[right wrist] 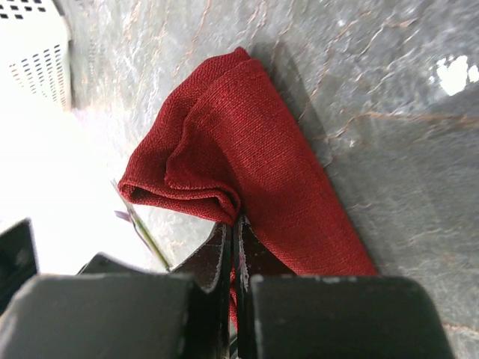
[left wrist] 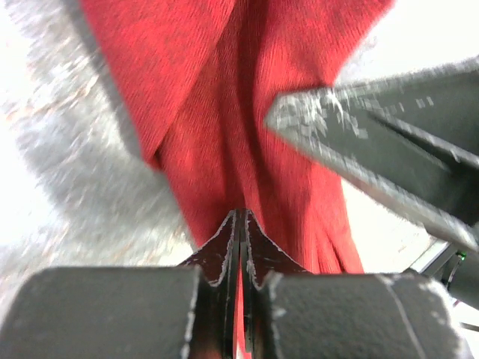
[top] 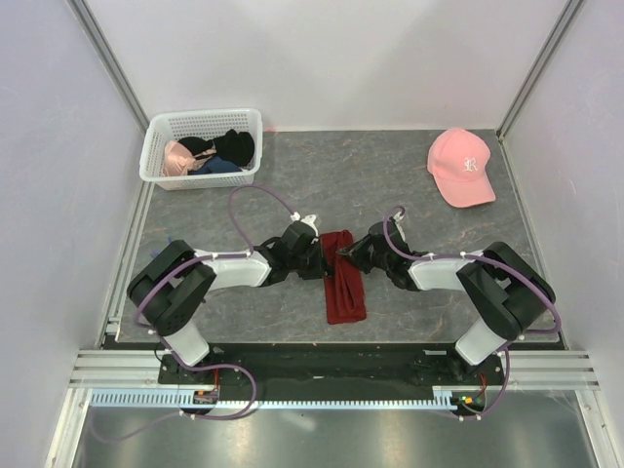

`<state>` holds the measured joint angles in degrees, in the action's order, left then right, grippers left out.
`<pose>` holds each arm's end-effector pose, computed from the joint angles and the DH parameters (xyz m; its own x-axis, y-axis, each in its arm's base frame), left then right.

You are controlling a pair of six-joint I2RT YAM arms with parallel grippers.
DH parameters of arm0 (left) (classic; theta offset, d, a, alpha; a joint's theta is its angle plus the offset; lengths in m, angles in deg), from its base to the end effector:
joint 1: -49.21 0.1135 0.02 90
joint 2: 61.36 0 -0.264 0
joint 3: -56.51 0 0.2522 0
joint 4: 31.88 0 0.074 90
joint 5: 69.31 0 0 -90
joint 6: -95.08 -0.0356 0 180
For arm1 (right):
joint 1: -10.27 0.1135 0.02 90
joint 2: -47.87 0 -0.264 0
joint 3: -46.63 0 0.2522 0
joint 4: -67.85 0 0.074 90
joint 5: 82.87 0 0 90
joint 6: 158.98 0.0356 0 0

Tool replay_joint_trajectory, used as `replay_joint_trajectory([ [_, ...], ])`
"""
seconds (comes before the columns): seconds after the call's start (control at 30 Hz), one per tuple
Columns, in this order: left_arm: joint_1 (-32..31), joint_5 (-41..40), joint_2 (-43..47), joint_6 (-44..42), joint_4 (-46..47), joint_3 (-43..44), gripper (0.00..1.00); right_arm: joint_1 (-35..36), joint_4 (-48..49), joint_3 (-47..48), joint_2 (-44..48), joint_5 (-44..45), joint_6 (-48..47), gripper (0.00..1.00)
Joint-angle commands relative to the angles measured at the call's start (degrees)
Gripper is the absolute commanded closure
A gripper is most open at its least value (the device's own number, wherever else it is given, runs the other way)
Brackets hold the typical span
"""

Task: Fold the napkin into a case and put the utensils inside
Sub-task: Fold the 2/3-rectangle-folded napkin at the center of the board.

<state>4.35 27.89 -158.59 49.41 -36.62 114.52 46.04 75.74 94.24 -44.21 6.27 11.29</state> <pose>0.2289 -0.2340 0.1401 -0.8857 -0.0967 -0.4541 0.2025 0.7997 -0.5652 0.2411 0.1744 0.1353 -0.6674 0.7338 -0.1269 0.3761 0.4793 0.7930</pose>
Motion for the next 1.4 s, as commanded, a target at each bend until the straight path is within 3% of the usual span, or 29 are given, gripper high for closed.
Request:
replay_joint_trajectory([
  [0.0,-0.4,-2.9,5.6,-1.4,-3.4,-0.7,0.94,0.2,0.2,2.4,-1.4,2.8,1.0,1.0],
  [0.2,-0.4,-3.8,6.8,-2.3,-3.6,-2.2,0.96,0.5,-0.8,2.8,-0.7,3.6,0.8,1.0],
  [0.5,-0.4,-1.1,-0.9,-1.0,2.1,-2.0,0.98,3.0,-2.2,5.2,-3.0,4.3,3.3,1.0],
  [0.9,-0.4,-1.6,2.6,-1.6,0.9,-3.3,0.98,4.1,-3.4,7.2,-6.4,6.9,2.0,1.0],
  [1.07,0.0,-3.6,6.9,-2.5,-3.7,-2.9,0.89,4.2,-2.0,7.9,-9.0,6.8,-0.1,1.0],
  [1.17,0.8,-5.9,10.3,-3.8,-4.9,-3.4,0.78,4.2,0.0,8.7,-10.3,6.1,-1.8,1.0],
  [1.2,1.0,-6.3,11.4,-4.6,-5.2,-3.2,0.69,4.3,-0.2,9.0,-10.4,6.1,-2.0,1.0],
  [1.3,1.4,-4.9,11.9,-4.8,-5.4,-2.4,0.6,4.3,-0.9,9.2,-10.4,6.5,-2.1,1.0],
  [1.37,1.4,-4.0,11.3,-4.5,-5.1,-1.9,0.47,4.4,-1.2,9.3,-10.3,6.4,-2.1,1.0],
])
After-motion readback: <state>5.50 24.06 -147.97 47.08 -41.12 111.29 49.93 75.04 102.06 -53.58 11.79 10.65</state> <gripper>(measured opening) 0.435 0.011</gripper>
